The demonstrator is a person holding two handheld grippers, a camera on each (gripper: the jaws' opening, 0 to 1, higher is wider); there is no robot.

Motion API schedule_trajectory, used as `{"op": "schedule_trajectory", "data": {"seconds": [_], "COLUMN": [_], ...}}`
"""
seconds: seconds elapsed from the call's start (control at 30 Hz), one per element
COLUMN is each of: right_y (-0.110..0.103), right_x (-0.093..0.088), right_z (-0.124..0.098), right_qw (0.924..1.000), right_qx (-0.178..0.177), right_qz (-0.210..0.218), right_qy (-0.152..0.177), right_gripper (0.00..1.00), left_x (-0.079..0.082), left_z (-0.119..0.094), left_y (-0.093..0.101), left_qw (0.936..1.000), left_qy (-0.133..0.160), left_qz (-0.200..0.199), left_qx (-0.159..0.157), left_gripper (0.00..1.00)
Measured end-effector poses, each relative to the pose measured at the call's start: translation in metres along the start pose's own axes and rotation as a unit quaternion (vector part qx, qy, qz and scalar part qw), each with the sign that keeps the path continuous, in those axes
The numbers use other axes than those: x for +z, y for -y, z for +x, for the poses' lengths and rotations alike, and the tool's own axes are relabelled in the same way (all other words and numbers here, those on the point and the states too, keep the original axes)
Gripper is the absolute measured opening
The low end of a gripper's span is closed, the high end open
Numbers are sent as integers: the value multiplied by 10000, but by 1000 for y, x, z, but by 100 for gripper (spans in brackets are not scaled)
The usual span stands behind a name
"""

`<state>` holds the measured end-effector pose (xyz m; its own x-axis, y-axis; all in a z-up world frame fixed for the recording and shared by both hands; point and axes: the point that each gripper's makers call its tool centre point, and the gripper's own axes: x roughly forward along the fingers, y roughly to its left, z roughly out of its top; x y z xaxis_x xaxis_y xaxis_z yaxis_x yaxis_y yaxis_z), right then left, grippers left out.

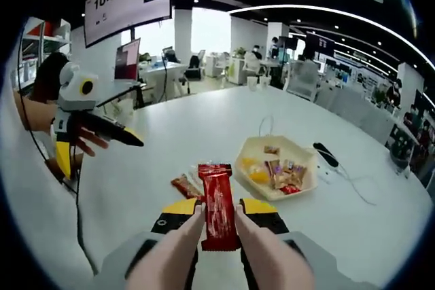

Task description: Place the target food into the container with the food tongs after gripping and lifting it, then release it inside without dropping or visibly crushing the food.

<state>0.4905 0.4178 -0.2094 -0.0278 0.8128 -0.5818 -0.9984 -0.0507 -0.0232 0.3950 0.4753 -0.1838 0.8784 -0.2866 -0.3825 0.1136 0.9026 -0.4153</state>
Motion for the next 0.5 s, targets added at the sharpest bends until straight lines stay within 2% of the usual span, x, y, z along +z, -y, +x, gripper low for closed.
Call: {"op": "schedule_trajectory", "data": {"seconds": [0.2,0.3,0.5], "right_y": [20,36,46], "right_x": [18,28,37], "right_z": [-7,-13,-13], "right_qw": [9997,9993,9990], "right_qx": [-188,-310,-373], "right_qz": [-82,85,135], "right_qy": [132,189,223], "right_gripper": [22,22,22], "left_x": [5,4,6], "left_z": [3,2,3], "left_y": [1,1,0], "left_qw": [10000,9999,9998], "left_qy": [42,129,159], "left_qz": [45,-65,-73], "left_qx": [-30,-33,-21], "left_gripper": [99,99,99]}}
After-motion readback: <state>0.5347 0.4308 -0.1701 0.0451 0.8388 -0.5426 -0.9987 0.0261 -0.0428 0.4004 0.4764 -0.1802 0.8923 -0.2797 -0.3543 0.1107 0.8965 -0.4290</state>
